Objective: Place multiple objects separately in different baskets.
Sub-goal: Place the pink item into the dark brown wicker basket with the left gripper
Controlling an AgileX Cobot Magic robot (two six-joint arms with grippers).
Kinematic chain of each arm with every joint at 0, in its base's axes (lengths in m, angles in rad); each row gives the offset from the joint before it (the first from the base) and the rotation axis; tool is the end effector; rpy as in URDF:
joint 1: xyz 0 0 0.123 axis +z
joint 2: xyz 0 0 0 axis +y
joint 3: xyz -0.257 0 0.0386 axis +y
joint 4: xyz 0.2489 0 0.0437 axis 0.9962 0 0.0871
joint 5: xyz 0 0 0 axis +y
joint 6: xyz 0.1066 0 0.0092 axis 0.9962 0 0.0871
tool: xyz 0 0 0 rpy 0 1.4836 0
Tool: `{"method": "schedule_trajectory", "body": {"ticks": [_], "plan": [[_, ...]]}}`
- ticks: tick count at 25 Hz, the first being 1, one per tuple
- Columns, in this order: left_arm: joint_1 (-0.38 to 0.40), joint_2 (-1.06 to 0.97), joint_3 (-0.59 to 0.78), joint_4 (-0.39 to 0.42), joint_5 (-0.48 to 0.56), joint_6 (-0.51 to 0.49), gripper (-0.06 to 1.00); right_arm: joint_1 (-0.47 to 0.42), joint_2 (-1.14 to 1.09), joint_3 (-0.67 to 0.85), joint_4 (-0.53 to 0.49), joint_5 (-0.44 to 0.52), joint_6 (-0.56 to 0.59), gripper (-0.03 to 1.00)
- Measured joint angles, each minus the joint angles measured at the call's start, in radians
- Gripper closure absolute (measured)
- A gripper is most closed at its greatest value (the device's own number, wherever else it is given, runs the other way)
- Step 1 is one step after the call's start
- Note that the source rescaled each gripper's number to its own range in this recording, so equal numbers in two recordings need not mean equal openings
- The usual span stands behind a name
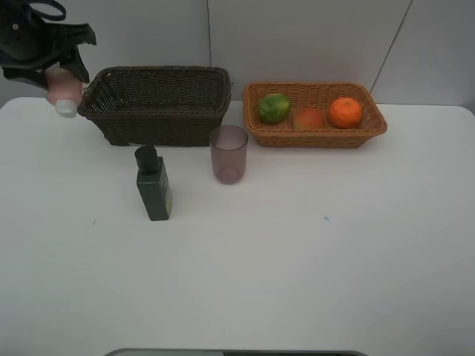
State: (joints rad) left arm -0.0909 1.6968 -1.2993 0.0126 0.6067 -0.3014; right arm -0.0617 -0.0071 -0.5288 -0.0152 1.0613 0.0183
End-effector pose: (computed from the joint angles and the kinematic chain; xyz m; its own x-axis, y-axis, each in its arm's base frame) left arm 0.3805 -0.0339 0.2321 -0.7820 -0.2169 -0.5843 -0.1440 0.9750 -0.1691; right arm 0.0311 -0.0033 0.2789 -0.4226 0.0370 -0.9055 0.0783 0.9969 0.0042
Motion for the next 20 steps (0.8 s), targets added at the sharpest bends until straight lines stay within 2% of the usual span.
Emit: {"method": "schedule_trajectory", "body": {"ticks": [11,15,20], "plan": [[-0.024,0.259,-0.326,0.000,-0.012,0.002,0.28,0.000,0.000,0.000,0.000,0.000,0.000,0.26],[-0.047,0.354,-0.391,-0.003,-0.059,0.003,0.28,0.000,0.000,0.000,0.000,0.000,0.000,0.26],[-0.059,0.426,-0.401,-0.003,-0.127,0.003,0.28,0.000,0.000,0.000,0.000,0.000,0.001,0.26]]}}
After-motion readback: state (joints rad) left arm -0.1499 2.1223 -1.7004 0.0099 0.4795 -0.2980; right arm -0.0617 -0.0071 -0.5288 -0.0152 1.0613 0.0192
